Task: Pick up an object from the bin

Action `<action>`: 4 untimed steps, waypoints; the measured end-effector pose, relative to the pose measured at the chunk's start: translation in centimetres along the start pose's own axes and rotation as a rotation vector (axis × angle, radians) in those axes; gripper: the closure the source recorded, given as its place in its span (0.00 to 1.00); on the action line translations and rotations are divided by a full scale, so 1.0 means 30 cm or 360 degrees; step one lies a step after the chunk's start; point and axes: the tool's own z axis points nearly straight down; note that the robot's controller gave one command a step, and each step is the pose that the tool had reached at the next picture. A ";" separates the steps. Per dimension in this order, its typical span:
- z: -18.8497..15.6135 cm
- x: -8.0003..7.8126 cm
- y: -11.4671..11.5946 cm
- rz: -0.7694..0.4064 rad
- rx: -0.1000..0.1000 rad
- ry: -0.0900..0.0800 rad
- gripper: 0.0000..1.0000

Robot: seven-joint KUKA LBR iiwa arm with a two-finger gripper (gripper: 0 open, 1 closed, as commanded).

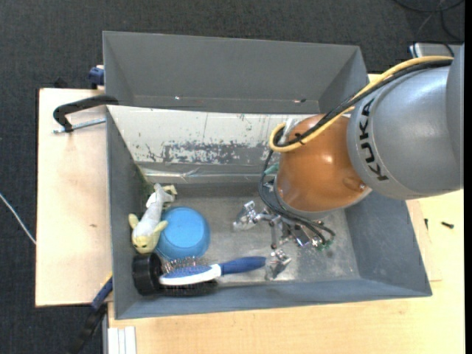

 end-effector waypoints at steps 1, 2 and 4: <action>0.115 -0.085 0.163 -0.0336 0.0007 -0.0003 0.00; 0.115 -0.030 0.019 -0.0164 -0.0003 -0.0019 0.00; -0.071 -0.049 0.015 -0.0163 0.0004 -0.0019 1.00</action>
Offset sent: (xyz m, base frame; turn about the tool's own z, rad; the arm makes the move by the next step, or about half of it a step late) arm -0.0027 0.0575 -0.0381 -0.2154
